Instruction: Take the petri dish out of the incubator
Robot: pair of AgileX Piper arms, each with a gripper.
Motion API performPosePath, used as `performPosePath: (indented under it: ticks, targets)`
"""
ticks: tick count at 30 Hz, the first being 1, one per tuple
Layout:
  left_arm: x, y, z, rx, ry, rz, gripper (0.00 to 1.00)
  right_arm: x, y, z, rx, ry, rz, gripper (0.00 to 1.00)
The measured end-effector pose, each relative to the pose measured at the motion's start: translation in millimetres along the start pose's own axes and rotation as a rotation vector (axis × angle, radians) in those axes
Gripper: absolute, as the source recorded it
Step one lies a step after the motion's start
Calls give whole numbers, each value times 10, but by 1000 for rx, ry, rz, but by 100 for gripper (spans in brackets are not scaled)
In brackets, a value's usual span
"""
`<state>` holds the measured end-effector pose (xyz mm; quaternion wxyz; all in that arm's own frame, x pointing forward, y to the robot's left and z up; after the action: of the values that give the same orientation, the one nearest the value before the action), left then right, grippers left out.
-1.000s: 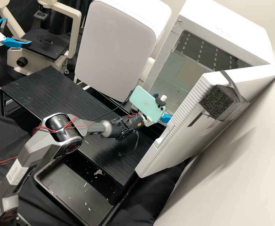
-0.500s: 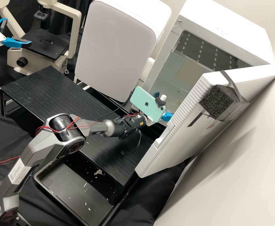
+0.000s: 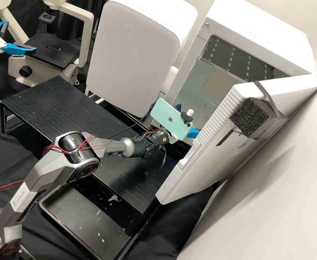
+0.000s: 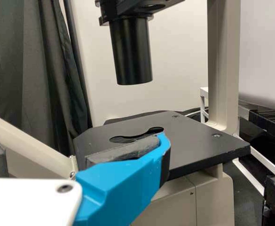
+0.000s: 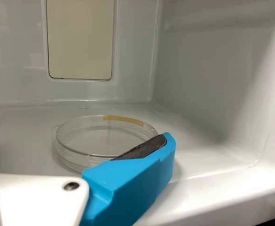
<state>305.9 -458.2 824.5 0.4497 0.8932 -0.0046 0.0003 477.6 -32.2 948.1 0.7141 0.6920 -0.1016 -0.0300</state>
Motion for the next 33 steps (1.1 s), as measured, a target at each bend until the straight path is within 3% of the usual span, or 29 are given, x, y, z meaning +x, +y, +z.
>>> performPosePath:
  ticks: [4,10,19,22,23,33]
  targets:
    - [0,0,0,0,0,0,100,-8,23,14,-27,-46,23,100]
    - [0,0,0,0,0,0,100,-37,66,20,25,-111,38,100]
    - [0,0,0,0,0,0,100,-43,58,5,19,-117,22,100]
    - [0,0,0,0,0,0,100,-42,42,-14,34,-100,2,100]
    - [0,0,0,0,0,0,100,-42,33,-21,46,-92,-7,0]
    - [0,0,0,0,0,0,100,-41,2,-47,54,-64,-41,0]
